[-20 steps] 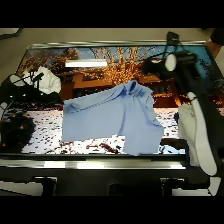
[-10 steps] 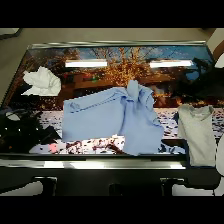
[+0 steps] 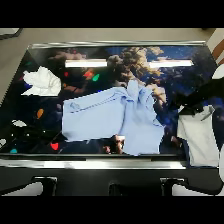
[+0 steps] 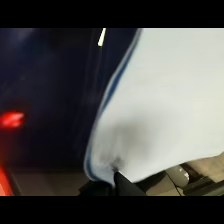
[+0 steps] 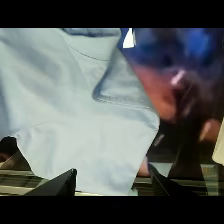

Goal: Fold the shirts.

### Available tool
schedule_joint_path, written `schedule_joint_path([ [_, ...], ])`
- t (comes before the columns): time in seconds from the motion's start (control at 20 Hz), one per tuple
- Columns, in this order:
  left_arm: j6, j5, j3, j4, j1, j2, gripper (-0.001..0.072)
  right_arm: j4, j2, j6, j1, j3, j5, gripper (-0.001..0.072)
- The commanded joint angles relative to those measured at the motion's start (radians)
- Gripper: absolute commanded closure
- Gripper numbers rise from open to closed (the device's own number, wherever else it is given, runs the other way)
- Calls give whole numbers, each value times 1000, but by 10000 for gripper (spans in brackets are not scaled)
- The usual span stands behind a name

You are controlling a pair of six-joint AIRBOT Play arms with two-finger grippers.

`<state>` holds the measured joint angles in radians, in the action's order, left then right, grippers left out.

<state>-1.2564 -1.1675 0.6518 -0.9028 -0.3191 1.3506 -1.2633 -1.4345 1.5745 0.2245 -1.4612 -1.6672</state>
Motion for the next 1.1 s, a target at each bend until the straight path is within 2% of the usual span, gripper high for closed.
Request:
schedule_joint_path([
  [0.0, -6, 53, -6, -5, 23, 1, 670, 42, 93, -9, 1, 260, 135, 179],
  [0.2, -6, 48, -5, -5, 23, -1, 670, 124, 103, -43, 1, 480, 329, 157],
  [0.4, 17, 1, -4, -5, 23, -22, 670, 124, 60, -111, 2, 528, 452, 178],
  [0.45, 16, 1, -4, -5, 23, -30, 670, 103, 61, -121, 2, 525, 457, 180],
  [0.5, 16, 2, -4, -5, 23, -36, 670, 76, 60, -120, 2, 525, 459, 229],
  [0.65, 16, 0, -4, -5, 23, -39, 670, 3, 60, -119, 2, 526, 467, 235],
  [0.9, 16, -11, -4, -5, 23, -40, 670, 58, 8, -113, 2, 526, 469, 239],
  [1.05, 15, -21, -3, -5, 23, -40, 670, 135, -34, -112, 2, 526, 504, 404],
])
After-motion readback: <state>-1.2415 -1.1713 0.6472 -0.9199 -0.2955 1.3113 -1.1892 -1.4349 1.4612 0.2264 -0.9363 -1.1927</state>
